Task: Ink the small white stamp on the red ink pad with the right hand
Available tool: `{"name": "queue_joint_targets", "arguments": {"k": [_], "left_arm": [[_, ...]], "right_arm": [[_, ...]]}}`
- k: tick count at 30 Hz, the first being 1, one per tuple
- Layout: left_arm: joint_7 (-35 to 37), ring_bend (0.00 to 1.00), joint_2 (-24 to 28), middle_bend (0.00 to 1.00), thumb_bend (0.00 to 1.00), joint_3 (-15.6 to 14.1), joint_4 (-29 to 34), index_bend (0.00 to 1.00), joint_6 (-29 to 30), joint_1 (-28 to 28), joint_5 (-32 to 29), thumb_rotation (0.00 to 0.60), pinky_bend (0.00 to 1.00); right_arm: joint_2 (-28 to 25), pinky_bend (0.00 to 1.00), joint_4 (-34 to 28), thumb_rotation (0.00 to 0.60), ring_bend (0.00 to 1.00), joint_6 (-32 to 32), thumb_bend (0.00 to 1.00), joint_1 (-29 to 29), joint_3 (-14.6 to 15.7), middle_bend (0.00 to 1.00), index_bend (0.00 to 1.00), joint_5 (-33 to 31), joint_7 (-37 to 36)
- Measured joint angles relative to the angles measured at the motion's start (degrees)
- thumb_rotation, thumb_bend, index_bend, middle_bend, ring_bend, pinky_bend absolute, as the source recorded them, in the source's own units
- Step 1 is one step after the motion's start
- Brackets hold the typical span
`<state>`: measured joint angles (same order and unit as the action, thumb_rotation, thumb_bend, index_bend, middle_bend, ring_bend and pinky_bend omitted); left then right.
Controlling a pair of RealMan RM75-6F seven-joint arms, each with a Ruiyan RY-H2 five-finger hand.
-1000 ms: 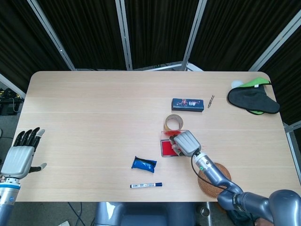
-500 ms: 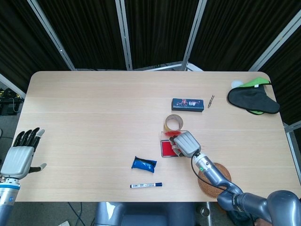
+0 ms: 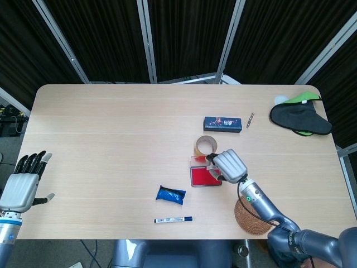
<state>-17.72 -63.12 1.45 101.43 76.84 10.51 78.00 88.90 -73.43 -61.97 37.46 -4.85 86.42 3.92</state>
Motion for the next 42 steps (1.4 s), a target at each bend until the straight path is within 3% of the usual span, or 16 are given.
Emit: {"name": "queue_joint_targets", "arguments": {"k": [4, 8, 23, 34, 42], "left_arm": [[0.2, 0.0, 0.2, 0.0, 0.0, -0.2, 0.2, 0.0, 0.2, 0.0, 0.6, 0.6, 0.0], [0.0, 0.0, 0.2, 0.0, 0.0, -0.3, 0.5, 0.0, 0.2, -0.1, 0.9, 0.6, 0.0], [-1.2, 0.0, -0.3, 0.0, 0.0, -0.3, 0.7, 0.0, 0.0, 0.1, 0.3, 0.6, 0.0], [-0.8, 0.0, -0.1, 0.0, 0.0, -0.4, 0.7, 0.0, 0.2, -0.1, 0.7, 0.6, 0.0], [-1.2, 0.0, -0.3, 0.0, 0.0, -0.5, 0.7, 0.0, 0.0, 0.0, 0.6, 0.6, 0.0]], "right_arm": [[-3.9, 1.0, -1.0, 0.6, 0.81, -0.6, 0.49, -1.9, 0.7, 0.66, 0.64, -0.5, -0.8], [-4.1, 1.0, 1.3, 0.6, 0.81, -0.2, 0.49, -3.2, 1.8, 0.66, 0.64, -1.5, -2.2], [3.7, 1.0, 17.5, 0.6, 0.81, 1.0, 0.49, -5.8, 4.3, 0.66, 0.63, -1.3, -10.9], [4.8, 1.0, 19.7, 0.6, 0.81, 0.9, 0.25, -6.4, 4.9, 0.55, 0.51, 0.0, -13.6], [4.8, 1.0, 20.0, 0.6, 0.81, 1.2, 0.2, -6.6, 4.8, 0.53, 0.5, 0.1, -14.3]]}}
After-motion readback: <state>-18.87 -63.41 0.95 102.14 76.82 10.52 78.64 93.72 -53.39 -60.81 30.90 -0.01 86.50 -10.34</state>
